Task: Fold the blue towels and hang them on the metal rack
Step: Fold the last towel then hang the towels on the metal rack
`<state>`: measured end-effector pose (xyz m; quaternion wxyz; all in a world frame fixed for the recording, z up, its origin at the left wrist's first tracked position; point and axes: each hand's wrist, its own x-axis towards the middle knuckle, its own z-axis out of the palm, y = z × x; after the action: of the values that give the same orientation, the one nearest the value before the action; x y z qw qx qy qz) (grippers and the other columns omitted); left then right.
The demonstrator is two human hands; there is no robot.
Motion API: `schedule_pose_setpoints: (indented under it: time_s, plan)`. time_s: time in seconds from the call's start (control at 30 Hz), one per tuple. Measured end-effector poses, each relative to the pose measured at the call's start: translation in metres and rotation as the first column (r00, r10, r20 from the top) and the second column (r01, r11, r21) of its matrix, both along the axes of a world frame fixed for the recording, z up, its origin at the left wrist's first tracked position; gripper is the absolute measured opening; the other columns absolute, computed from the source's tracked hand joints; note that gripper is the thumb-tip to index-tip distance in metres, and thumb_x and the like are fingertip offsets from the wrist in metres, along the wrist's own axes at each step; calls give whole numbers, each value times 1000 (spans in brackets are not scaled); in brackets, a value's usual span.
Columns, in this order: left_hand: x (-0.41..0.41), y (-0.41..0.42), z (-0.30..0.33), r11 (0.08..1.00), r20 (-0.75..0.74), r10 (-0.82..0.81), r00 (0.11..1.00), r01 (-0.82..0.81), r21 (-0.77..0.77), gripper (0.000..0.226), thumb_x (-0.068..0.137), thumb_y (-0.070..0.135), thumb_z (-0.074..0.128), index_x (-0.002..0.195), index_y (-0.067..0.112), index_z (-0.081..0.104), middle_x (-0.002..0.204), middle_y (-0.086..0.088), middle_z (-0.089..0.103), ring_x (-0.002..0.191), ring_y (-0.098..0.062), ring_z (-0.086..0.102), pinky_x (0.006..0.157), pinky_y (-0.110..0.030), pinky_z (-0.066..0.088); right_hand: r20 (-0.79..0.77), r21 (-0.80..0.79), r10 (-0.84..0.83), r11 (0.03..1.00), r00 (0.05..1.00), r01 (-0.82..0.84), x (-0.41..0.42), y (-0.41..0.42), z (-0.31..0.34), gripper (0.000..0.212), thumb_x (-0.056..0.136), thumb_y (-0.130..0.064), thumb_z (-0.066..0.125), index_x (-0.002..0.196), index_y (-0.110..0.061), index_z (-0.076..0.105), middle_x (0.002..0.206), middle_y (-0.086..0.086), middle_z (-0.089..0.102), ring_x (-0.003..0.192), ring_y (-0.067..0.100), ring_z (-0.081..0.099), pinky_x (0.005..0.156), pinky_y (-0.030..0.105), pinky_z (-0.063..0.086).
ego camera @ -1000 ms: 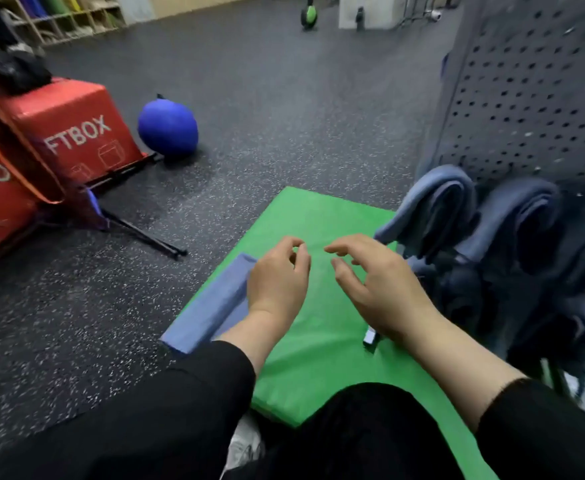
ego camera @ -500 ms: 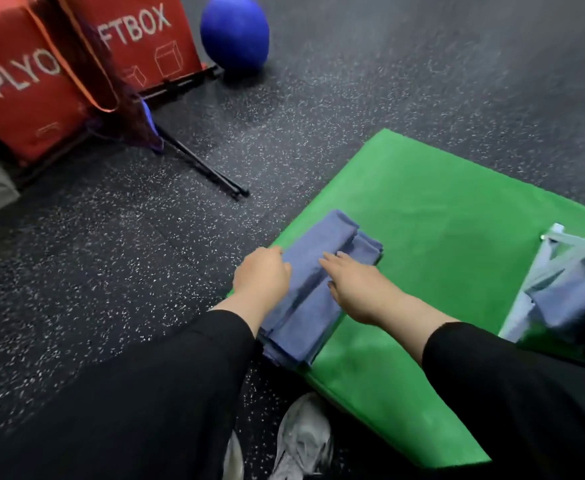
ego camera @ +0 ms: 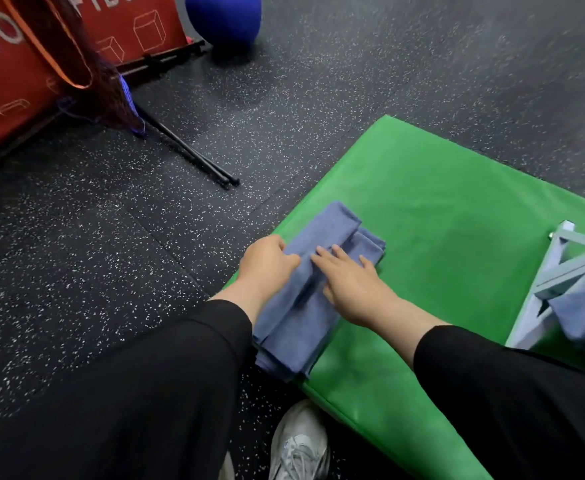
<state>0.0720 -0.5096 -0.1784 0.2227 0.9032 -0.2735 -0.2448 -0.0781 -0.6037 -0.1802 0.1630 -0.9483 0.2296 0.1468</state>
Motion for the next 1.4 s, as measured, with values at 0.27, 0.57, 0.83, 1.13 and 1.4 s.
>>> schedule_pose_setpoints:
  time_s: [0.27,0.57,0.83,1.13,1.4]
  plan:
    - [-34,-14,83,916,-657,-99,747,-190,-354,20,64,16,68,82,22,62,84,-15,62,79,-23,56,71,-36,41,290,13,-166,985,942,170,-47,-27,49,98,84,-23,73,161,-29,13,169,-5,7,156,17,7,121,50,18]
    - [-111,-17,172,903,-765,-314,563,-71,-423,15,73,7,67,80,19,60,77,-7,63,68,-20,60,62,-28,48,680,-17,-187,963,709,270,-141,-22,142,43,76,-31,52,110,-9,67,103,12,73,87,35,66,75,38,48]
    - [-220,-31,215,806,-28,-402,915,339,-485,42,96,17,63,138,16,57,136,-6,62,120,-20,59,108,-35,44,569,-4,-435,847,698,532,-232,-18,212,8,83,-20,60,85,-13,57,90,12,63,87,36,57,72,43,47]
    - [-357,-43,235,720,212,-547,810,584,-374,81,76,38,56,154,22,39,152,-1,48,140,-22,42,115,-43,36,552,-106,-485,766,678,634,-340,-26,258,35,83,-27,64,63,-20,37,71,1,47,79,31,51,64,35,24]
    - [-450,-71,255,736,360,-514,779,616,-281,53,91,13,51,140,32,47,136,-1,58,114,-35,59,85,-43,50,577,-165,-508,694,639,700,-439,-29,275,34,85,-34,63,66,-20,38,74,-1,46,74,26,46,63,35,28]
